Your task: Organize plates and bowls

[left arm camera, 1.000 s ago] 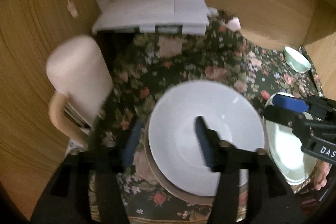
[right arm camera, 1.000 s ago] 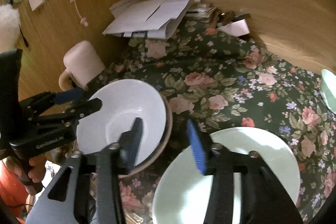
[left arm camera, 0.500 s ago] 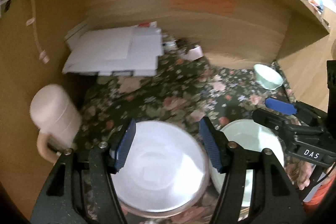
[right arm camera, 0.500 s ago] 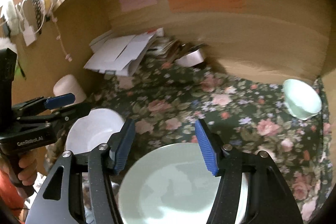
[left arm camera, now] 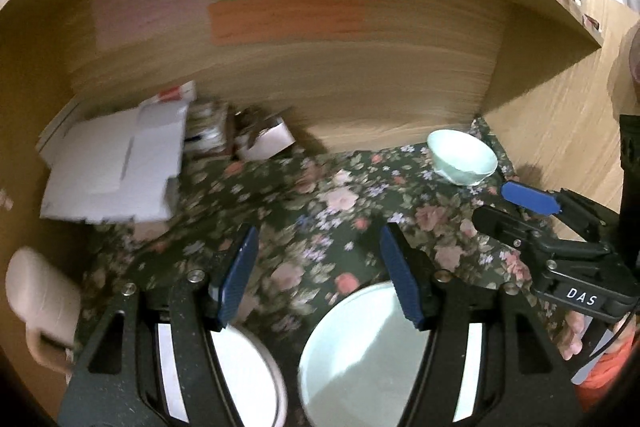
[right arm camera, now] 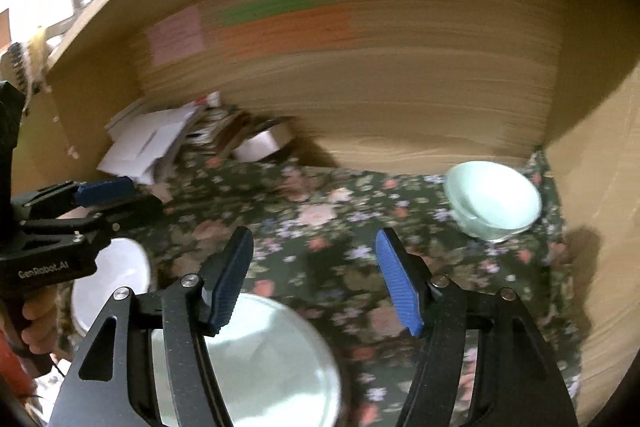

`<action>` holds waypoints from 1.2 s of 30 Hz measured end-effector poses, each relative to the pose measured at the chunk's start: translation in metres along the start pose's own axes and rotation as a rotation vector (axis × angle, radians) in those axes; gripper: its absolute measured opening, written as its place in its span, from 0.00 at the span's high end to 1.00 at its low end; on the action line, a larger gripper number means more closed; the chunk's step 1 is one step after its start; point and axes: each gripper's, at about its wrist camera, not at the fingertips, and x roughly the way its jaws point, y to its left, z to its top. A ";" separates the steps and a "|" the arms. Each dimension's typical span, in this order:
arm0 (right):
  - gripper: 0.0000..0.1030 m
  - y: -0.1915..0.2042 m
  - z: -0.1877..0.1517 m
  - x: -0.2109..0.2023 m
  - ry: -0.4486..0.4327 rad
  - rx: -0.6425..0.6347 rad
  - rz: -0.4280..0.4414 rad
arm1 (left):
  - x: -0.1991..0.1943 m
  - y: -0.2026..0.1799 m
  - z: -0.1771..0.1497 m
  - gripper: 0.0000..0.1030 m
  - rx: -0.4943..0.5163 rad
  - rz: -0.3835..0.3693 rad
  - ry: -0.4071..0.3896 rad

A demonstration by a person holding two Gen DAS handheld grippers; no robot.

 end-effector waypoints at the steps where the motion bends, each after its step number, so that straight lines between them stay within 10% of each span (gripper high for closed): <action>1: 0.41 -0.006 0.001 0.001 0.000 0.007 -0.009 | 0.005 -0.005 0.004 0.39 0.008 -0.002 0.001; 36: 0.52 -0.207 -0.004 0.109 0.188 0.333 -0.337 | 0.208 -0.093 0.066 0.39 0.101 -0.079 0.259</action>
